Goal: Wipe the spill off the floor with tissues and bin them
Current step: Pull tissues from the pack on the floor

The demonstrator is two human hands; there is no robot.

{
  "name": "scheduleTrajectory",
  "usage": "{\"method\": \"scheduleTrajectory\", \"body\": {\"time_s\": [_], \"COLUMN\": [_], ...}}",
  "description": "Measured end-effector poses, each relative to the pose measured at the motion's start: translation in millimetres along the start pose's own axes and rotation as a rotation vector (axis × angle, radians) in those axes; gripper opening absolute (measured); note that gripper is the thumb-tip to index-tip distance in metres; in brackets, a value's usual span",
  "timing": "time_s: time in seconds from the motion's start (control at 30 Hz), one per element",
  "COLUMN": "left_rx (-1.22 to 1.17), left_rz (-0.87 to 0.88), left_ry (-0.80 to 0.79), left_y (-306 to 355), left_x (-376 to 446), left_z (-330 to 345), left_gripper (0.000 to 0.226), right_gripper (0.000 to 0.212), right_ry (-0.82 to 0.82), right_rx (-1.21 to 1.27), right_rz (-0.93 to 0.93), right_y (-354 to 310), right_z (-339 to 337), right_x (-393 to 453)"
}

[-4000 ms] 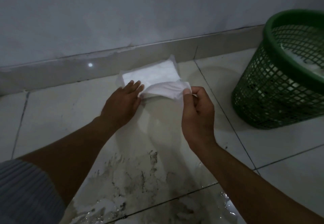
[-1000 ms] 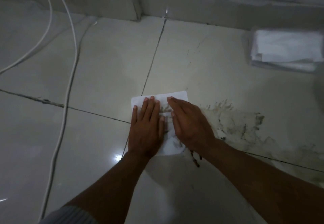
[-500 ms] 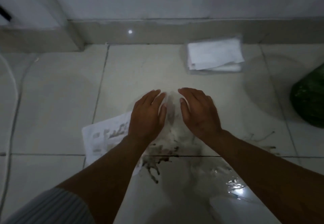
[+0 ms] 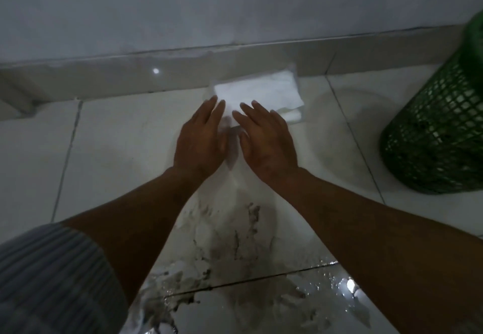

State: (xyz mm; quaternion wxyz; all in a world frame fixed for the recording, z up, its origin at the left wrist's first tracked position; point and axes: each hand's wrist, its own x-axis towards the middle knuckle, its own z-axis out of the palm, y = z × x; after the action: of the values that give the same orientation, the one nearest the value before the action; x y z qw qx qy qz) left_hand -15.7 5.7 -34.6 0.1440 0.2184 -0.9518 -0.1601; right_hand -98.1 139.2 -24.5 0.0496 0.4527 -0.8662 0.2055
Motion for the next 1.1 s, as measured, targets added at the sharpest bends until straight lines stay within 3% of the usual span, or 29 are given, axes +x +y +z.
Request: {"method": "scheduleTrajectory", "body": {"time_s": [0.17,0.4,0.77,1.0,1.1], "left_rx": [-0.037,-0.065,-0.052,-0.059,-0.002], "left_rz": [0.064,0.063,0.054,0.047,0.132], "left_ry": [-0.066,-0.015,-0.033,-0.094,-0.116], "left_y": [-6.2,-8.8,-6.7,-6.0,-5.1], "left_x": [19.2,21.8,34.3,36.0,38.6], "left_z": [18.7,27.7,23.5,17.4,14.7], "left_gripper": [0.058,0.053,0.049,0.05,0.051], "right_gripper": [0.05,0.039,0.017,0.02,0.018], "right_ry": [-0.151,-0.126,0.165,0.187,0.186], "right_rx": [-0.192,-0.208,0.082,0.267,0.332], "right_rz": [-0.045,-0.048,0.053,0.137,0.183], "right_y": [19.8,29.7,18.2,19.9,22.0], "right_z": [10.1,13.7,10.2,3.5,-1.5], "right_x": [18.4,24.9,16.5,-11.4,-17.0]}}
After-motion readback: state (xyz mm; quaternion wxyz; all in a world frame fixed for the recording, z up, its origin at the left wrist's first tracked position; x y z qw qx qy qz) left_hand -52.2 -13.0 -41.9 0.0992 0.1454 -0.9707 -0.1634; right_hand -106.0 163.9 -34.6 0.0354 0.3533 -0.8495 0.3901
